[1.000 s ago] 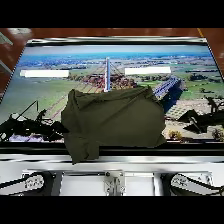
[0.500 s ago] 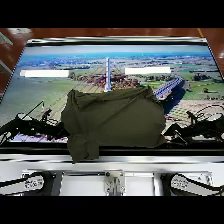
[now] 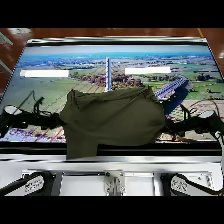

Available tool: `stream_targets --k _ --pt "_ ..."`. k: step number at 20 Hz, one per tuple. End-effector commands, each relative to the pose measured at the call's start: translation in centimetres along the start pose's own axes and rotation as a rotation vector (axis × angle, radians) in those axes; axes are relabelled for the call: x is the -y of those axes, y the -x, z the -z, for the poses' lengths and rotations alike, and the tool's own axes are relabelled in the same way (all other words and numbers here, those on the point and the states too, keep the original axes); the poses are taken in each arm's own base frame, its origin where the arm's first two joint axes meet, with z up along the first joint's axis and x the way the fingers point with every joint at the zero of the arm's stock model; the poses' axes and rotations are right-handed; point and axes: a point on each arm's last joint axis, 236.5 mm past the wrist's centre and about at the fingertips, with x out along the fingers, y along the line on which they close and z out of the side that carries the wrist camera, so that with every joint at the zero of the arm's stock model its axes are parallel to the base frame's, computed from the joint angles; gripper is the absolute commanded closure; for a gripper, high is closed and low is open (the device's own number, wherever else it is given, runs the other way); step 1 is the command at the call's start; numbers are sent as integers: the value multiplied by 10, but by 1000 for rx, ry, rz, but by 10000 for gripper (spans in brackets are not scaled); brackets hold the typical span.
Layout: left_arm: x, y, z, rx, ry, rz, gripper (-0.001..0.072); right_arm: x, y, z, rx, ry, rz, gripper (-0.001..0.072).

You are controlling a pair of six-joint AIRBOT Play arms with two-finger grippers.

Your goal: Fold the shirts.

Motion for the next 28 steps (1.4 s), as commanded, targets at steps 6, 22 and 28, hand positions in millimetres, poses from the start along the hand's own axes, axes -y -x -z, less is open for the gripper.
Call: stream_targets --k 6,22,28 --pt "303 408 -46 1229 -771 6 670 -267 406 -23 1270 787 169 655" --pt "265 458 94 1213 -725 -375 670 -230 433 91 1159 624 480 654" --pt "153 314 18 769 -416 -350 670 -123 280 -8 612 387 360 655"
